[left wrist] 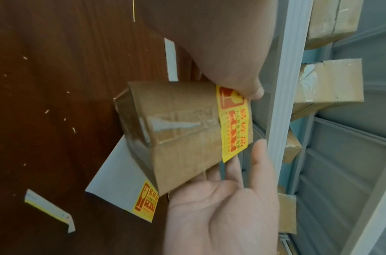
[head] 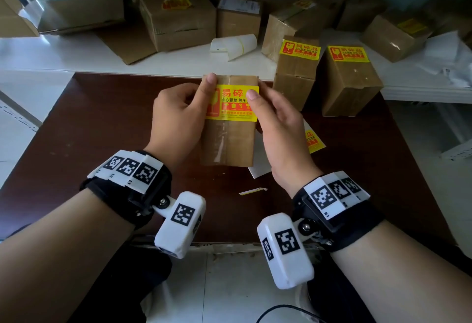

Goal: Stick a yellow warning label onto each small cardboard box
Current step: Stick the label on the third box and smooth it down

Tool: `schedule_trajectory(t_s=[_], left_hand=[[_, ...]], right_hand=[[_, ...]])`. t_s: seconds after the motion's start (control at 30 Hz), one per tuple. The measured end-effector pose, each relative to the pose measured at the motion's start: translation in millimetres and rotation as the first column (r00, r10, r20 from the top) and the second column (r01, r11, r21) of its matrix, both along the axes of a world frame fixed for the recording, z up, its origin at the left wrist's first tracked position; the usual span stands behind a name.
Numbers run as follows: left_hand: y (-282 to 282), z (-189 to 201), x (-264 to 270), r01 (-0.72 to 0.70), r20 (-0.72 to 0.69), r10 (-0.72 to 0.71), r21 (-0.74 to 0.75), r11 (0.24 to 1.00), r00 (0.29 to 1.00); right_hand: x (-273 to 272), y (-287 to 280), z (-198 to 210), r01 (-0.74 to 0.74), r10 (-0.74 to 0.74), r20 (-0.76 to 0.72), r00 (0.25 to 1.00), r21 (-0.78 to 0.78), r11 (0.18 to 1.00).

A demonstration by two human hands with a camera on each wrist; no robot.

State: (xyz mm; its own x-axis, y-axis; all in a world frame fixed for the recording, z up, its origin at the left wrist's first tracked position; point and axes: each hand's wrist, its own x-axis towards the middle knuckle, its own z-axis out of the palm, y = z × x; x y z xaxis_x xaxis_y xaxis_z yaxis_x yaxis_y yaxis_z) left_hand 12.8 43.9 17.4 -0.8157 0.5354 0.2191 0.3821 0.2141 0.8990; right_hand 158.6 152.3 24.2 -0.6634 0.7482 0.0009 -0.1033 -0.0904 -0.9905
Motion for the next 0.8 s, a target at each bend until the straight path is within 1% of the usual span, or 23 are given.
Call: schedule_trajectory(t_s=[0.07, 0.17, 0.23, 0.3, 0.4, 0.47, 0.53, 0.6, 0.63, 0.67, 0.73, 0.8], left_hand=[[-0.6, 3.0, 3.0, 0.005, -0.007, -0.005, 0.034, 0.999, 1.0], [0.3, 2.8, 8.4, 0.022, -0.011, -0.021, 0.076, 0.997, 1.0], [0.9, 1.6, 11.5, 0.055, 0.016, -0.057, 0.103, 0.993, 0.998], [0.6, -0.1, 12.1, 0.096, 0.039, -0.101, 0.112, 0.989, 0.994], [-1.3, 0.5, 12.9, 0.15, 0.093, -0.164, 0.135, 0.979, 0.982], [-2.5, -0.8, 11.5, 0.163, 0.115, -0.19, 0.207, 0.964, 0.975], [-3.4, -0.5, 10.9, 0.164, 0.122, -0.208, 0.295, 0.941, 0.971], [-4.0, -0.4, 8.5, 0.151, 0.089, -0.191, 0.336, 0.93, 0.978], [-4.3, -0.6, 7.3, 0.149, 0.074, -0.185, 0.343, 0.927, 0.98], [-4.5, -0.8, 6.7, 0.148, 0.069, -0.182, 0.34, 0.929, 0.981], [-4.4, 0.4, 8.0, 0.145, 0.101, -0.186, 0.319, 0.937, 0.977], [-4.5, 1.7, 11.5, 0.187, 0.163, -0.247, 0.313, 0.931, 0.955]], right_hand=[[1.2, 0.5, 1.3, -0.012, 0.013, -0.038, 0.999, 0.025, 1.0], [2.8, 4.7, -2.7, 0.013, -0.011, -0.013, 1.0, 0.168, 0.986], [1.9, 7.3, -9.2, 0.029, -0.032, 0.01, 0.999, 0.215, 0.976], [-0.7, 7.5, -15.3, 0.036, -0.041, 0.021, 0.999, 0.212, 0.977], [-2.8, 6.6, -17.6, 0.089, -0.092, 0.021, 0.996, 0.115, 0.989], [-1.1, 6.8, -13.7, 0.101, -0.1, -0.011, 0.995, 0.088, 0.991], [1.8, 9.6, -7.0, 0.075, -0.072, -0.024, 0.997, 0.177, 0.981], [4.5, 13.8, -2.1, 0.037, -0.044, 0.019, 0.999, 0.28, 0.959], [5.3, 16.2, -2.0, 0.03, -0.044, 0.041, 0.998, 0.307, 0.951], [5.6, 18.2, -3.3, 0.033, -0.053, 0.057, 0.997, 0.317, 0.948], [5.9, 20.2, -5.3, 0.054, -0.09, 0.107, 0.99, 0.305, 0.951], [5.6, 21.7, -7.6, 0.078, -0.125, 0.143, 0.982, 0.296, 0.952]])
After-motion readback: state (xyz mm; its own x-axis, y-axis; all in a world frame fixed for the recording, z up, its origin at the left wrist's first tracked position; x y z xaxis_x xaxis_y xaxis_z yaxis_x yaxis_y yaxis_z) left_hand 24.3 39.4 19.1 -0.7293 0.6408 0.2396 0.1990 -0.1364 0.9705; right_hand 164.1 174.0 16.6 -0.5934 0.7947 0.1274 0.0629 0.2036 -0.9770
